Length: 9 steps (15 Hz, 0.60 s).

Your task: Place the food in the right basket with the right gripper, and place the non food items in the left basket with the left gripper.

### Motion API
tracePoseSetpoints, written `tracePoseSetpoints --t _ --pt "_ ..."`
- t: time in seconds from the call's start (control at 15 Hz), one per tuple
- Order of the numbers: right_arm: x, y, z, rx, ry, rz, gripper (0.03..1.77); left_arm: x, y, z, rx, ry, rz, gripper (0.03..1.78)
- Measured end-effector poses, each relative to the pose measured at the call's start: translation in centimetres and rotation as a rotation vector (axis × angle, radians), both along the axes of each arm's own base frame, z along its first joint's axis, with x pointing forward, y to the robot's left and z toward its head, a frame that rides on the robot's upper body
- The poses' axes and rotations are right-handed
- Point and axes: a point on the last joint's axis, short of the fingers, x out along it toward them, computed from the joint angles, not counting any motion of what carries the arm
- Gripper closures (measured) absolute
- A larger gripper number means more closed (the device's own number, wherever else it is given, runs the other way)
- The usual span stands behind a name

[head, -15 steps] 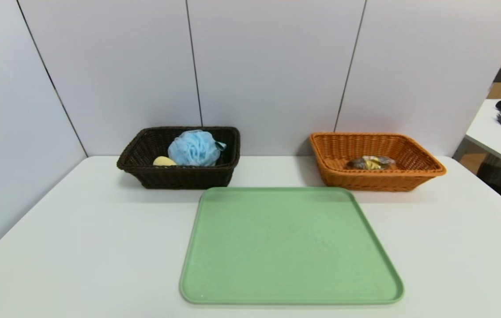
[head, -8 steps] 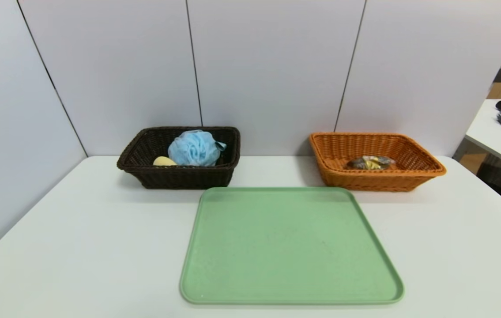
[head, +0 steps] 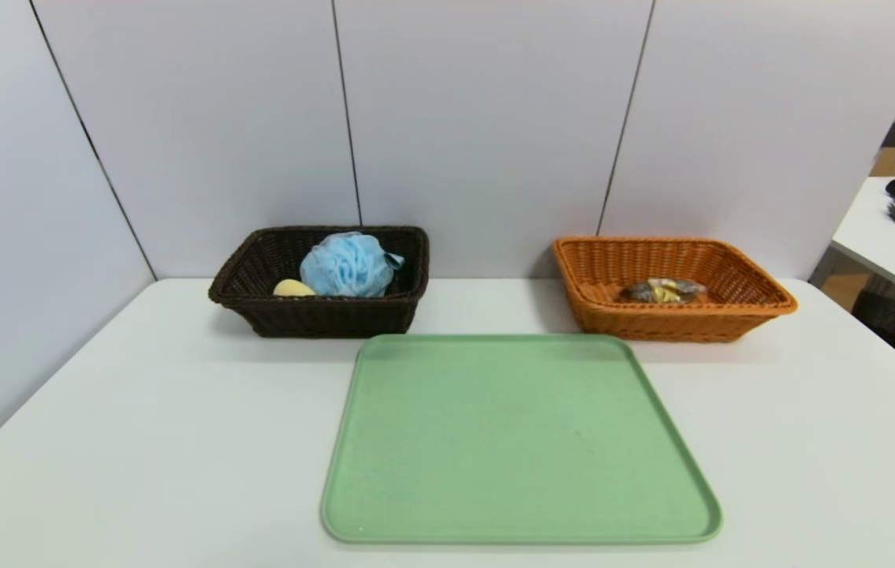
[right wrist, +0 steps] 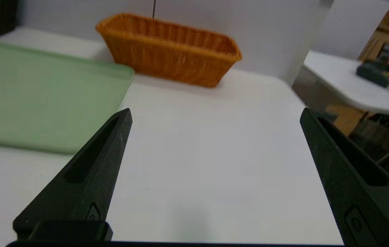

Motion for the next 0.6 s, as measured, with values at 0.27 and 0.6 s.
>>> tracePoseSetpoints --t 0.27,0.6 --pt "0.1 0.1 -1.0 0.060 0.097 0.054 0.10 0.7 -0.1 -1.7 -0.008 0.045 -0.040 0.12" --pt "0.1 0.0 -1.1 0.194 0.104 0.028 0.10 0.7 -0.1 -1.8 -0.072 0.047 -0.040 0.12"
